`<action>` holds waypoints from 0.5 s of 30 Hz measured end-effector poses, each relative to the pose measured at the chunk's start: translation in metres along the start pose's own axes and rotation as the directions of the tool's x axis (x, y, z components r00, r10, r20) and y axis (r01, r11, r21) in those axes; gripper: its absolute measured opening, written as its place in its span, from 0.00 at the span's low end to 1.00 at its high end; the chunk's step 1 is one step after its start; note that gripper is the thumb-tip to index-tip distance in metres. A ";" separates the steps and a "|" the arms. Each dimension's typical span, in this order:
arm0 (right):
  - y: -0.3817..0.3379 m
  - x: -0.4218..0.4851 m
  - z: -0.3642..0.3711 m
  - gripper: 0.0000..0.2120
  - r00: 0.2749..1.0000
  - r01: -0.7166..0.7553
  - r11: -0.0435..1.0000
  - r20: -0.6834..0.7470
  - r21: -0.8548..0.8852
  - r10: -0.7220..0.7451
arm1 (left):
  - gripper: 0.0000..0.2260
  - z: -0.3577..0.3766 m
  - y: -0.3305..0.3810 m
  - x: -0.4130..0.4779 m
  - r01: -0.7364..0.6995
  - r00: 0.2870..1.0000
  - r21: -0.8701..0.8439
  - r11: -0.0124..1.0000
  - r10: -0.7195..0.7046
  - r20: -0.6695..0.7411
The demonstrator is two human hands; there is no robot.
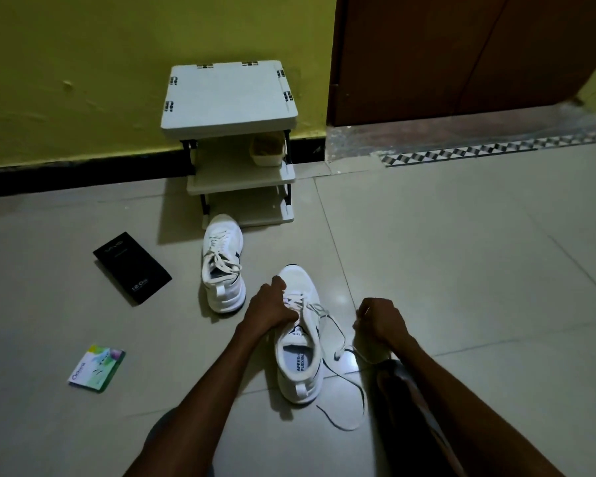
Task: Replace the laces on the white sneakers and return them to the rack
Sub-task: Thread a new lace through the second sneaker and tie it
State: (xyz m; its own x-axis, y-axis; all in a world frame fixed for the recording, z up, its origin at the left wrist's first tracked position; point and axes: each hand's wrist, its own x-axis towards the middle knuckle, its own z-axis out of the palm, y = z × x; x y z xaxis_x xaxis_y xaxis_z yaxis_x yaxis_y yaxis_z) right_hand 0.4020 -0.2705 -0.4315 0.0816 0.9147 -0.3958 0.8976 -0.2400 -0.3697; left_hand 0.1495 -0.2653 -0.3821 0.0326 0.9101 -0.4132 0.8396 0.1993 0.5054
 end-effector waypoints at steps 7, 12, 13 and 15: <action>0.000 0.007 0.027 0.07 0.992 0.023 0.994 -0.119 -0.110 -0.036 | 0.13 -0.010 0.007 -0.006 0.121 0.987 -0.031 0.992 -0.123 -0.101; 0.012 0.011 0.010 0.13 0.993 -0.085 0.986 -0.066 0.144 0.095 | 0.12 -0.006 0.004 -0.007 0.128 0.984 -0.065 0.990 -0.135 -0.118; 0.012 0.009 0.010 0.12 0.995 -0.080 0.989 -0.049 0.123 0.086 | 0.12 -0.006 0.004 -0.008 0.130 0.984 -0.073 0.989 -0.138 -0.116; 0.012 0.003 0.020 0.05 0.995 -0.070 0.997 -0.074 0.019 0.071 | 0.13 -0.008 0.004 -0.008 0.145 0.983 -0.090 0.985 -0.154 -0.099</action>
State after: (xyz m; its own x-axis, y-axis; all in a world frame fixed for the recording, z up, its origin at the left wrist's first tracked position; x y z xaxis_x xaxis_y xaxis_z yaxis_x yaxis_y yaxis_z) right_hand 0.4042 -0.2769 -0.4534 0.1772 0.9169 -0.3577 0.8813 -0.3096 -0.3570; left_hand 0.1482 -0.2684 -0.3705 -0.1505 0.9000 -0.4092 0.7832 0.3611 0.5061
